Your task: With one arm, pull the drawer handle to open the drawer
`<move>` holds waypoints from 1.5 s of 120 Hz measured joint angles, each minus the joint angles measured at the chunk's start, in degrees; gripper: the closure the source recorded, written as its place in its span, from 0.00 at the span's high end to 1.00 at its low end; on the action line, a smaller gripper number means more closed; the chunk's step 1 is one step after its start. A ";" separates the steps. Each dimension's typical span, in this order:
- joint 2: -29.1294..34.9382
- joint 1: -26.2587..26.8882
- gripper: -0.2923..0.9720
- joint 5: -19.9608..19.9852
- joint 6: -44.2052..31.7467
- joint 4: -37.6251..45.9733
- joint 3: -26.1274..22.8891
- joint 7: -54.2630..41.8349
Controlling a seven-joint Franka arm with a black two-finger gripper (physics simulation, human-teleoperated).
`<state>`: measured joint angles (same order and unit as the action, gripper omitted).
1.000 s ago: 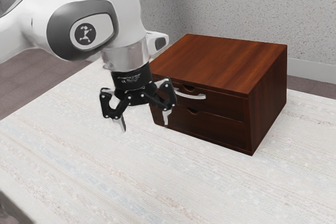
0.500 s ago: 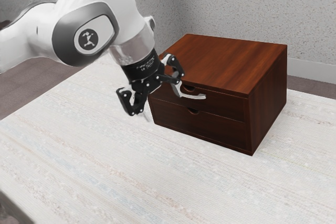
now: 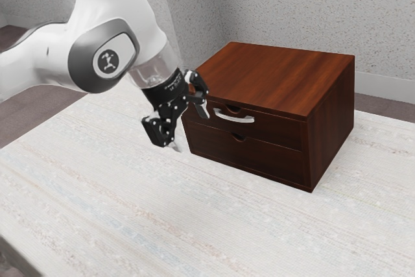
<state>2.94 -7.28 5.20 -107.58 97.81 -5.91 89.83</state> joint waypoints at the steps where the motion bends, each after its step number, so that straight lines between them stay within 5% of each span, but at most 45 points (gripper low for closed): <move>1: 0.14 0.16 0.77 -0.17 -0.03 0.22 -0.09 0.03; 23: 0.72 8.63 0.77 -1.86 -0.93 1.19 1.66 0.21; 61: -6.94 0.81 0.77 -2.34 -3.13 -6.36 1.71 -1.08; 84: -10.55 4.93 0.77 -2.45 -3.51 -9.86 1.28 -2.30; 180: -12.28 3.28 0.77 -2.34 -4.69 -9.38 1.87 -5.99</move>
<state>-9.34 -4.00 2.85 -112.27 88.42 -4.04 83.84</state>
